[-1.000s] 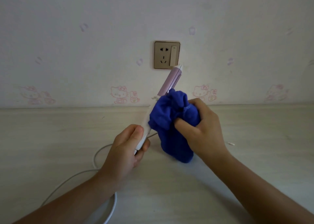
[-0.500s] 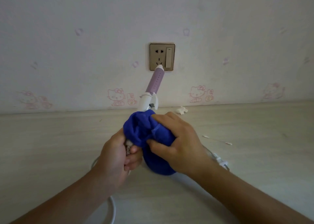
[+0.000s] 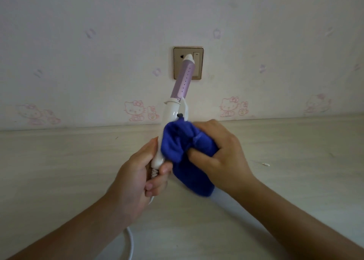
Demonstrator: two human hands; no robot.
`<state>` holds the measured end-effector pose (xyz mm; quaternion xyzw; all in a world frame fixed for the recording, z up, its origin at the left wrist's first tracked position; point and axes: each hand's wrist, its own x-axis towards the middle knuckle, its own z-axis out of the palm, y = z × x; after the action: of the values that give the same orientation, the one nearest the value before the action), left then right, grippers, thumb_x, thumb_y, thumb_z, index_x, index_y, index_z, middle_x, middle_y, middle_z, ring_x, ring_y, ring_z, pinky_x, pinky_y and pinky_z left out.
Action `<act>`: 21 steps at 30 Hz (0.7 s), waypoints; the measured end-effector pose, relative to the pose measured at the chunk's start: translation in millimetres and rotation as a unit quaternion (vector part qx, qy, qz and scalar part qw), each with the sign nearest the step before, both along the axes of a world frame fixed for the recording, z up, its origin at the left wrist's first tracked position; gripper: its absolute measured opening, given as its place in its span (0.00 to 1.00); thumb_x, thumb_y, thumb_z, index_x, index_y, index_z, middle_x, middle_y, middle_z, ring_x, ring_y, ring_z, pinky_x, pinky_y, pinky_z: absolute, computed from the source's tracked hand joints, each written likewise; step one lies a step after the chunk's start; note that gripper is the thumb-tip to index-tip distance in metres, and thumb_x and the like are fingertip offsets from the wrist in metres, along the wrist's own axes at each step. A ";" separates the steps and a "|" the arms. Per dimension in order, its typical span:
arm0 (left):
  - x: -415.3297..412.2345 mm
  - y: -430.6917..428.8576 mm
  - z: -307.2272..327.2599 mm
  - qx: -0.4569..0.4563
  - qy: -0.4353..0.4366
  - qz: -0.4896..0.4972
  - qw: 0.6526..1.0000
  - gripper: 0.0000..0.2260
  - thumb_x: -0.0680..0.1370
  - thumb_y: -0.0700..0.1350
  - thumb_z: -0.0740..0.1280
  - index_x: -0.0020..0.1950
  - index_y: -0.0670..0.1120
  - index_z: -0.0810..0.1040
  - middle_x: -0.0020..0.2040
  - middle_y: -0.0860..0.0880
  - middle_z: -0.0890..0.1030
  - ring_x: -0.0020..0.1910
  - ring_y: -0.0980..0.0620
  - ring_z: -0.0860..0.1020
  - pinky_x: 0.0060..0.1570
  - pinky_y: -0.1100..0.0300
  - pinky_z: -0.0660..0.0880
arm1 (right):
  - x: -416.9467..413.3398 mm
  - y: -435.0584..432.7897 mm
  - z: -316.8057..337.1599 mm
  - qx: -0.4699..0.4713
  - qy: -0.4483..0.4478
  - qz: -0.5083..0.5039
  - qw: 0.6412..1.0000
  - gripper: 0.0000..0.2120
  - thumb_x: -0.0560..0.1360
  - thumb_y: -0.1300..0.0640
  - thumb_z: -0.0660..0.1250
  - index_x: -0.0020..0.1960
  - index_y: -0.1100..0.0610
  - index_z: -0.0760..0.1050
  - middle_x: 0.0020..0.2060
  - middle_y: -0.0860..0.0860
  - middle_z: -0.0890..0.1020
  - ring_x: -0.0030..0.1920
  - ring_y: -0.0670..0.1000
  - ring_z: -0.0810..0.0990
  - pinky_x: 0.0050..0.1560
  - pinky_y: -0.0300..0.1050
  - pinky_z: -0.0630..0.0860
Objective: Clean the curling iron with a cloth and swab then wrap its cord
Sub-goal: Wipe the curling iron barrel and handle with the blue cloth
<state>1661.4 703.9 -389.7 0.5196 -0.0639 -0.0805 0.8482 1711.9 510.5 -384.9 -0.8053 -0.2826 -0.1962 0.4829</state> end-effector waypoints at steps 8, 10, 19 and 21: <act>3.9 -6.2 10.5 -0.055 0.006 -0.070 0.996 0.18 0.83 0.52 0.55 0.62 0.57 0.83 0.28 0.49 0.70 0.17 0.58 0.61 0.17 0.67 0.58 | -4.7 -0.6 0.3 0.045 0.009 0.017 0.999 0.18 0.70 0.54 0.71 0.58 0.39 0.79 0.48 0.43 0.81 0.51 0.49 0.80 0.51 0.44 0.77; 3.6 -1.0 14.0 -0.049 0.013 -0.037 0.998 0.16 0.81 0.53 0.57 0.55 0.53 0.85 0.27 0.49 0.68 0.16 0.58 0.60 0.16 0.67 0.55 | -7.9 5.2 -3.2 0.010 -0.007 0.054 0.998 0.15 0.71 0.54 0.71 0.58 0.45 0.80 0.48 0.44 0.81 0.51 0.51 0.80 0.53 0.44 0.77; 3.0 -9.1 15.5 -0.035 0.055 -0.027 0.998 0.16 0.84 0.55 0.56 0.47 0.52 0.81 0.24 0.52 0.62 0.16 0.58 0.56 0.19 0.66 0.50 | -1.6 -6.4 7.8 0.127 0.003 -0.053 0.990 0.20 0.72 0.58 0.70 0.54 0.33 0.79 0.49 0.40 0.82 0.52 0.44 0.81 0.49 0.30 0.75; 3.4 -13.3 13.7 -0.012 0.056 0.002 0.998 0.20 0.79 0.63 0.60 0.38 0.50 0.78 0.23 0.52 0.61 0.16 0.58 0.56 0.20 0.65 0.48 | -7.8 0.5 4.2 0.089 0.004 -0.020 0.996 0.17 0.71 0.54 0.70 0.55 0.37 0.79 0.48 0.41 0.81 0.52 0.45 0.81 0.50 0.30 0.74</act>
<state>1664.9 690.6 -375.9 0.5041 -0.0162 -0.1076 0.8568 1704.1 511.1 -380.7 -0.7655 -0.2463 -0.2271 0.5494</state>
